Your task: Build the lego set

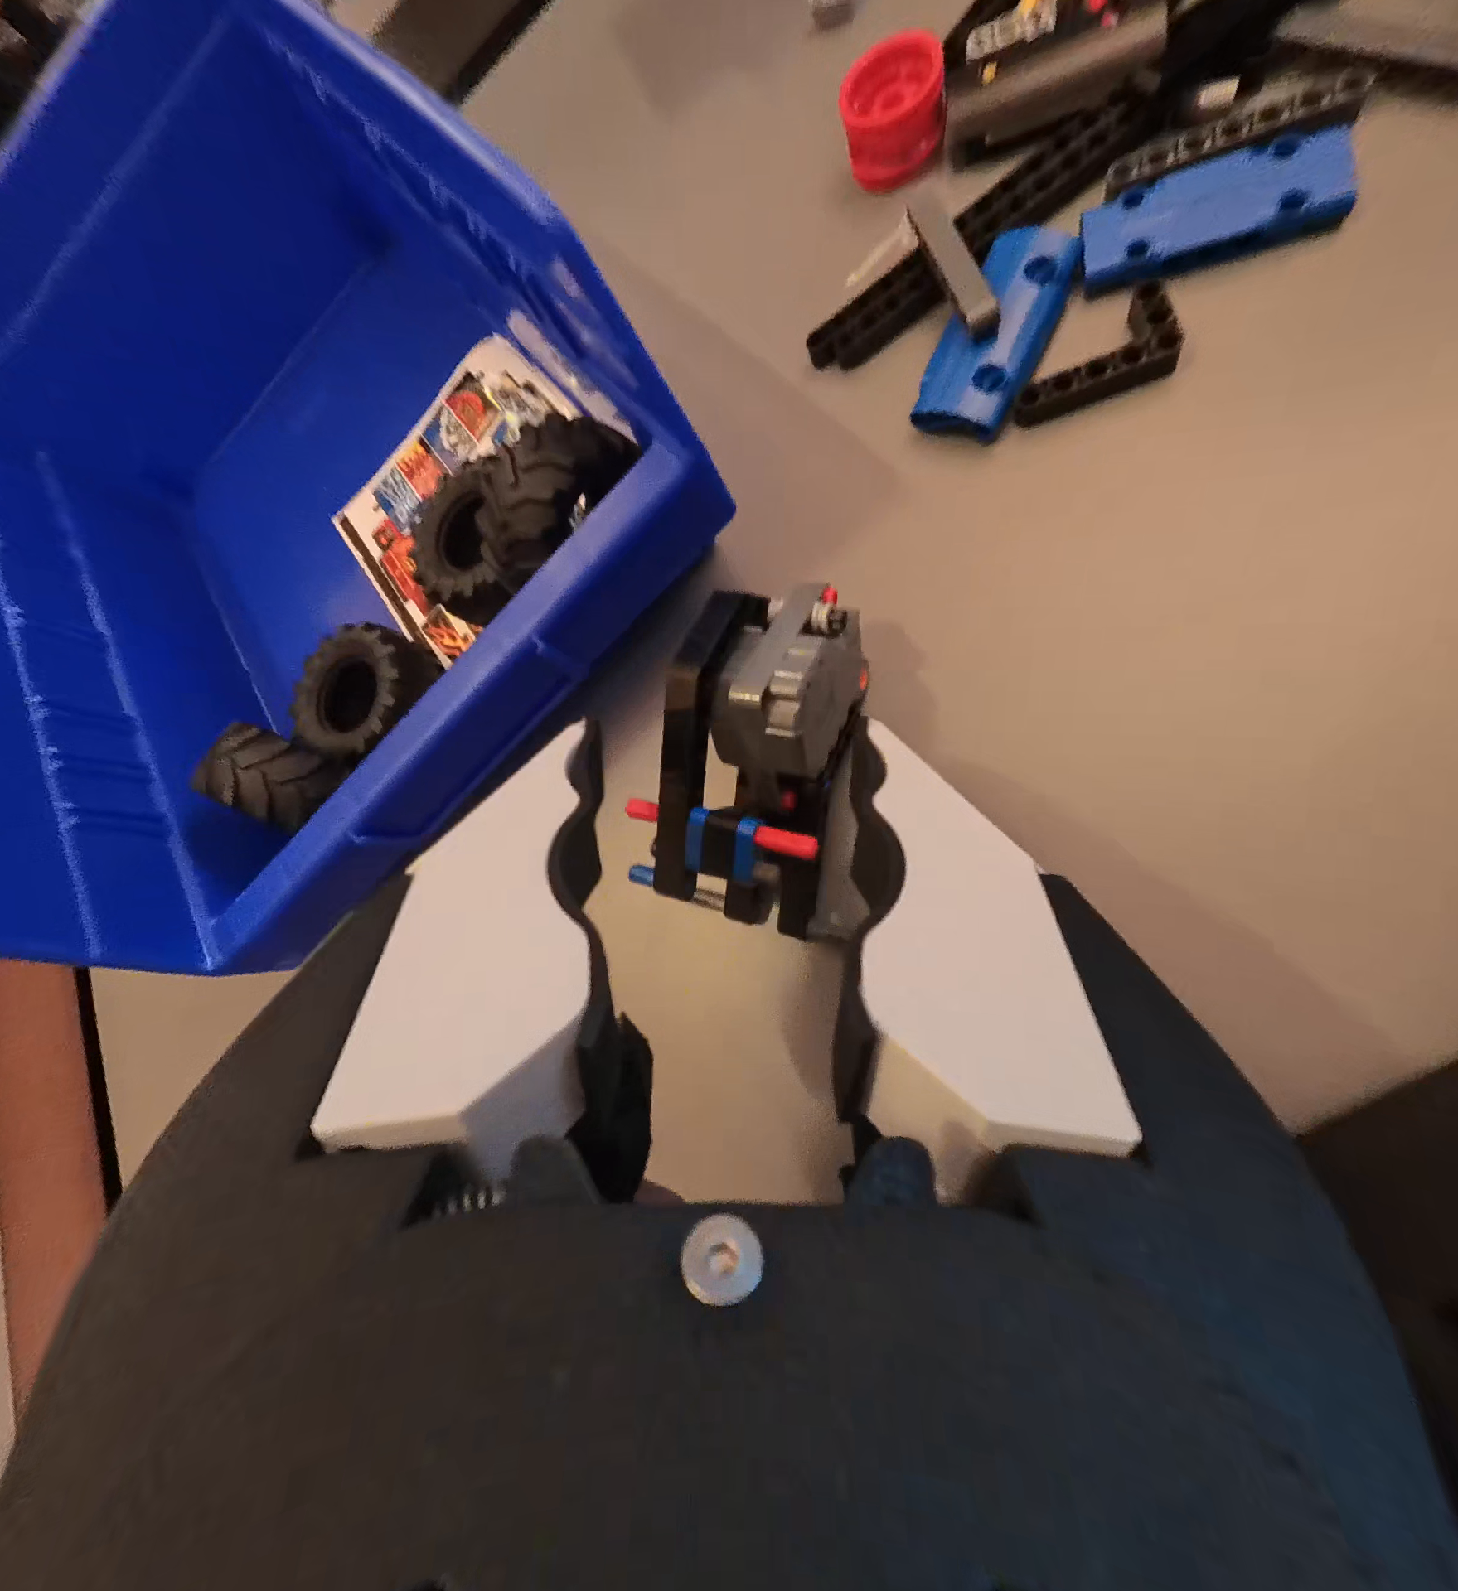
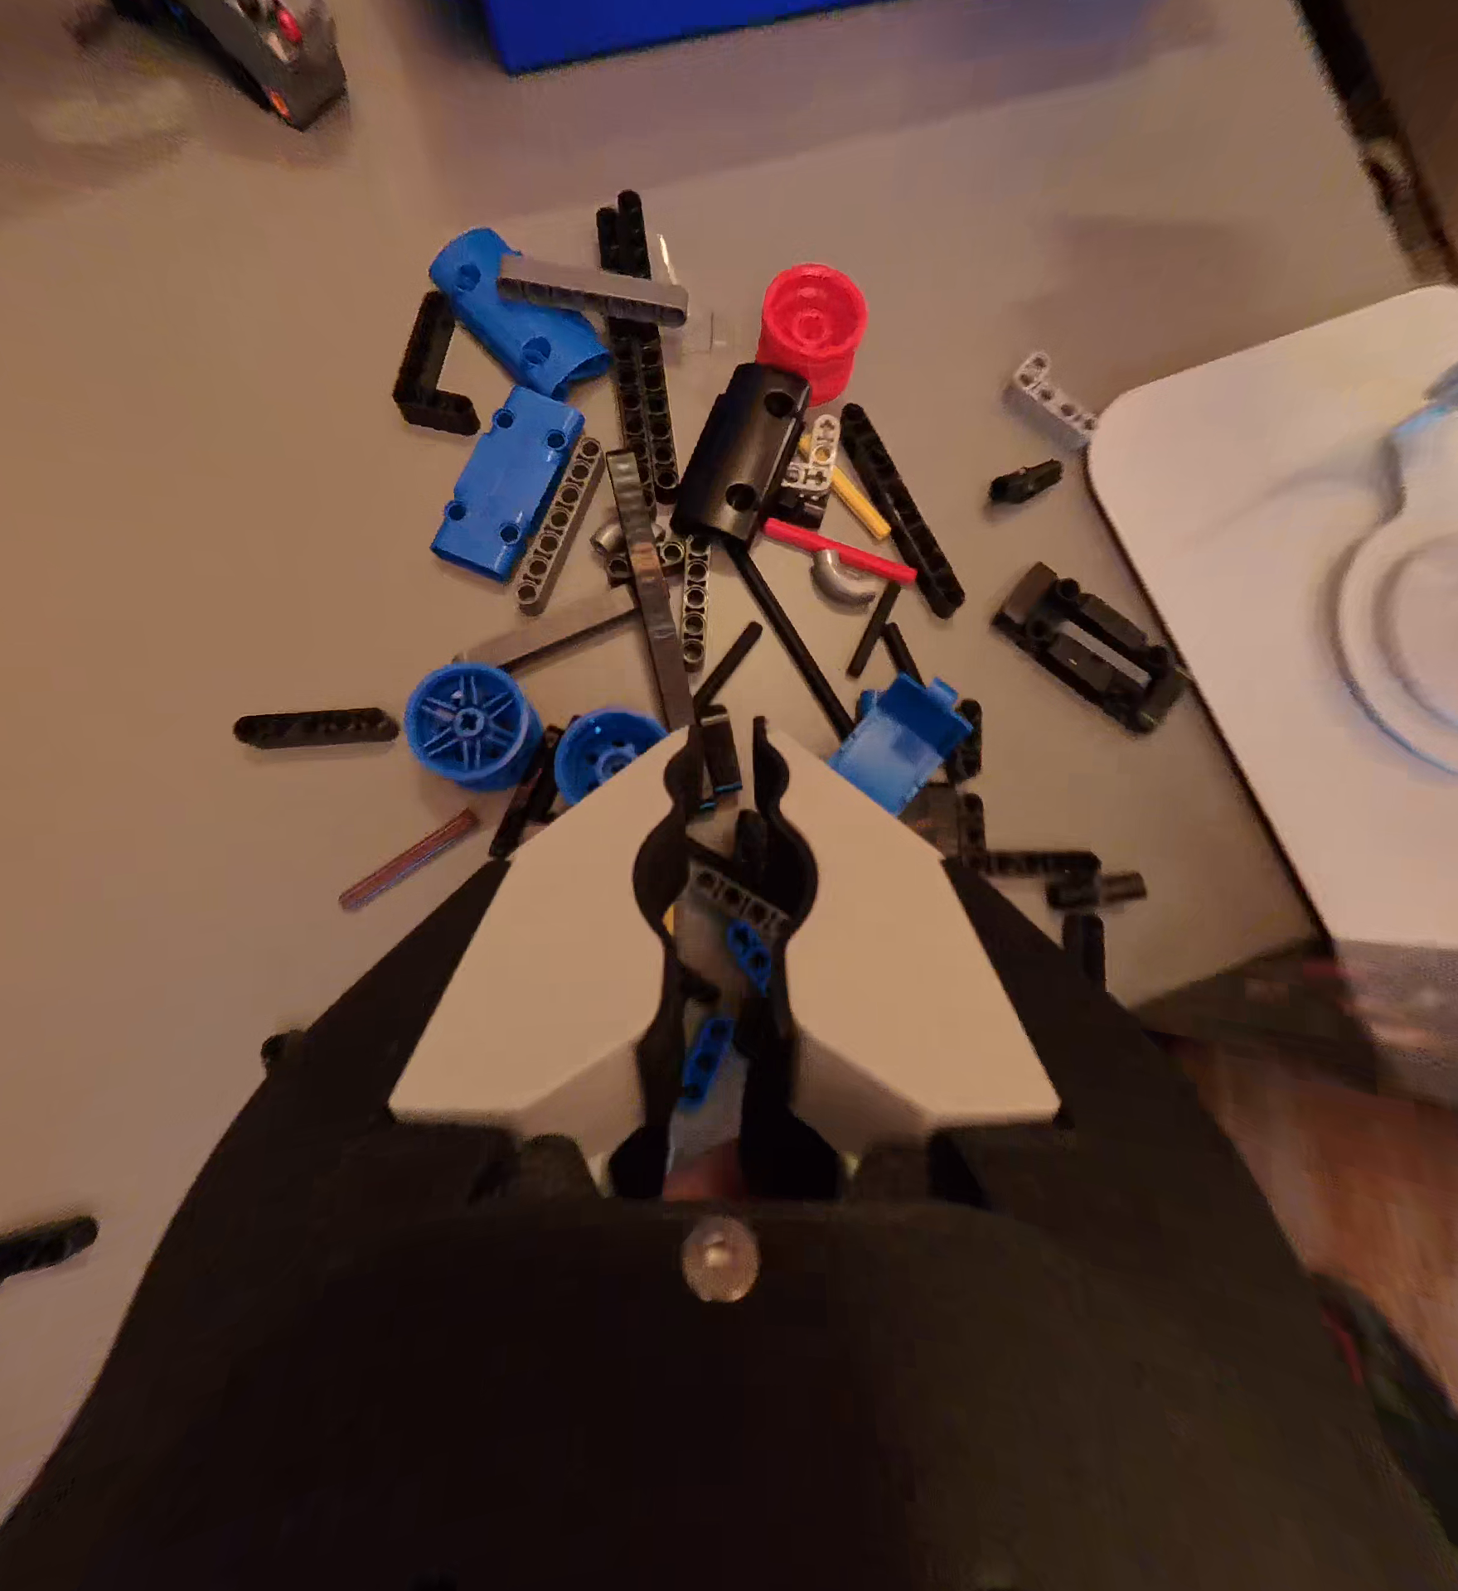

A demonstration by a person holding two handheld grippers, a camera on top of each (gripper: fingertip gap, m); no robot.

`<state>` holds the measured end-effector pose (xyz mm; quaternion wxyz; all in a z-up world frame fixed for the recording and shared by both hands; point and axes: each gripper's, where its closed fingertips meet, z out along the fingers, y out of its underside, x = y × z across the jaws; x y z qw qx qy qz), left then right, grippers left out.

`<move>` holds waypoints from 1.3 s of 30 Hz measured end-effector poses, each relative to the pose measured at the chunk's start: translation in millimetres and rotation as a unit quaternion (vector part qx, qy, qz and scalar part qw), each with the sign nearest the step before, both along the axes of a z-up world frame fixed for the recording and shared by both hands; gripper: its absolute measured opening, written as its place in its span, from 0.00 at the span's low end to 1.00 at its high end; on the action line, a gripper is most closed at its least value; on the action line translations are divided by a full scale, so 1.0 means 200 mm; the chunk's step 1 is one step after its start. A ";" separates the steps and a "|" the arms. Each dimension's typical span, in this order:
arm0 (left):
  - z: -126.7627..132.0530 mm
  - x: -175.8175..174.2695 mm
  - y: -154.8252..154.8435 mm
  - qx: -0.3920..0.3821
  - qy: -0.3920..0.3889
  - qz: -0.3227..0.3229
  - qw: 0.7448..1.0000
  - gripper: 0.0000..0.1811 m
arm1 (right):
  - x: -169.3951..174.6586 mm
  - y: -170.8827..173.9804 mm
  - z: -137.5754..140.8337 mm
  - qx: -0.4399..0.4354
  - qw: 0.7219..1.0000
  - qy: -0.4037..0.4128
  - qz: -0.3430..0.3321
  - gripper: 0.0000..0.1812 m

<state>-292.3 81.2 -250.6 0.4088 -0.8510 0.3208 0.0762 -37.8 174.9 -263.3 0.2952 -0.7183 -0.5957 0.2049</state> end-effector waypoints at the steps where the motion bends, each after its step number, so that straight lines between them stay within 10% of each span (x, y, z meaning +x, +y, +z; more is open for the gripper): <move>1: 0.02 0.01 0.00 0.012 0.000 -0.001 1.000 0.31 | -0.01 0.00 -0.04 -0.008 1.000 -0.017 0.007 0.06; 10: 0.17 0.16 0.02 0.081 0.023 -0.040 0.996 0.28 | -0.04 0.01 -0.11 -0.045 0.998 -0.045 0.014 0.07; 20: 0.33 0.66 0.06 0.145 -0.021 -0.163 0.976 0.29 | -0.09 -0.09 0.33 -0.244 0.942 0.229 -0.012 0.04; 28: 0.38 1.11 0.04 0.206 0.024 -0.286 0.936 0.28 | -0.11 -0.39 0.55 -0.202 0.939 0.278 0.009 0.04; 39: 0.39 1.20 -0.01 0.281 0.067 -0.293 0.911 0.04 | -0.09 -0.56 0.54 -0.229 0.909 0.347 -0.017 0.03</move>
